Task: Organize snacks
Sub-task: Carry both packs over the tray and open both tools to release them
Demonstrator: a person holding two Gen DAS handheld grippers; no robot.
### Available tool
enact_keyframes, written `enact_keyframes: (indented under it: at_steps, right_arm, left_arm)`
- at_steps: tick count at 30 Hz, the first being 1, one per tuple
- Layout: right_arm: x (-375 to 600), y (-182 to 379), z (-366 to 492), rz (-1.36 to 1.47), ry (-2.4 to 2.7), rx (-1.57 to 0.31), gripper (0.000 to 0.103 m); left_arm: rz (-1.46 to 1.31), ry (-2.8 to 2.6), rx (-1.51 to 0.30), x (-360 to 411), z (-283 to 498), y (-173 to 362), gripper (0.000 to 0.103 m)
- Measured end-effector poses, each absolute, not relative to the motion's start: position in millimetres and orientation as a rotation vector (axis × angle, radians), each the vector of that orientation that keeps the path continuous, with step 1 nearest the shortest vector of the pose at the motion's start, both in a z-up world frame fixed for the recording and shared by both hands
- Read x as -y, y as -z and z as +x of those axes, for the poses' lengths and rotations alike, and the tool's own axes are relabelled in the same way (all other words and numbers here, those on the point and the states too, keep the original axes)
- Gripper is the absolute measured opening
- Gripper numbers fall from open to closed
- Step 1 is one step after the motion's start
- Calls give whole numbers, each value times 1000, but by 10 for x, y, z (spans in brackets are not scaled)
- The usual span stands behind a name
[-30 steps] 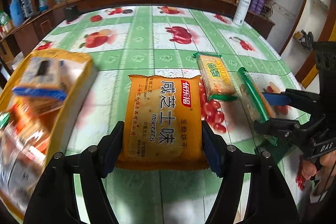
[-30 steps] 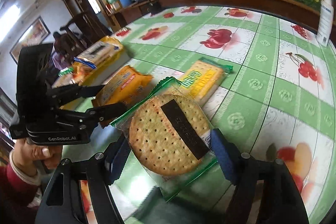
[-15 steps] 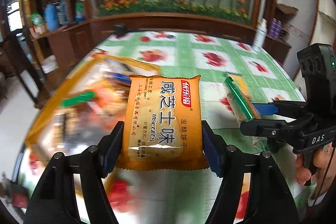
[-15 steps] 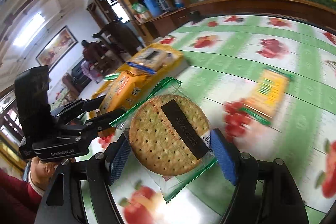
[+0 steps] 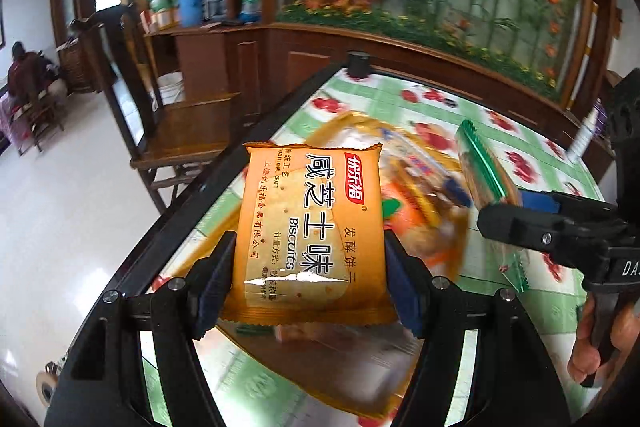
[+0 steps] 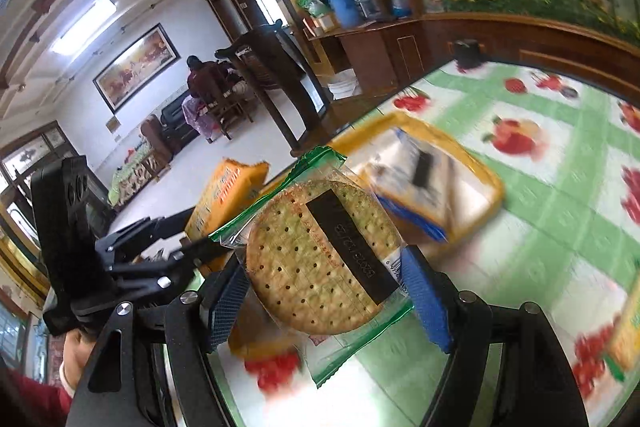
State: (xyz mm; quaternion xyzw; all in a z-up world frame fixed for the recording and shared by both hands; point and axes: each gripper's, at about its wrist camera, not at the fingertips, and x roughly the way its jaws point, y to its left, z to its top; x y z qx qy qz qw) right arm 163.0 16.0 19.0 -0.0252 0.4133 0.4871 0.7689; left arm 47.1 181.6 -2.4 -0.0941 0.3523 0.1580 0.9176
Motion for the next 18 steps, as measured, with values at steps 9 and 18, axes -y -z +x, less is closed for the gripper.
enact_keyframes:
  at_steps: [9,18]
  right_arm:
    - [-636,-110,1657,-167,-990,-848,76]
    - [-839,21,1561,-355,-904,-788,77]
  left_arm:
    - [-239,-353,-744,-2046,510,196,69]
    - [-252,-354,-769,-2072,550,287,69]
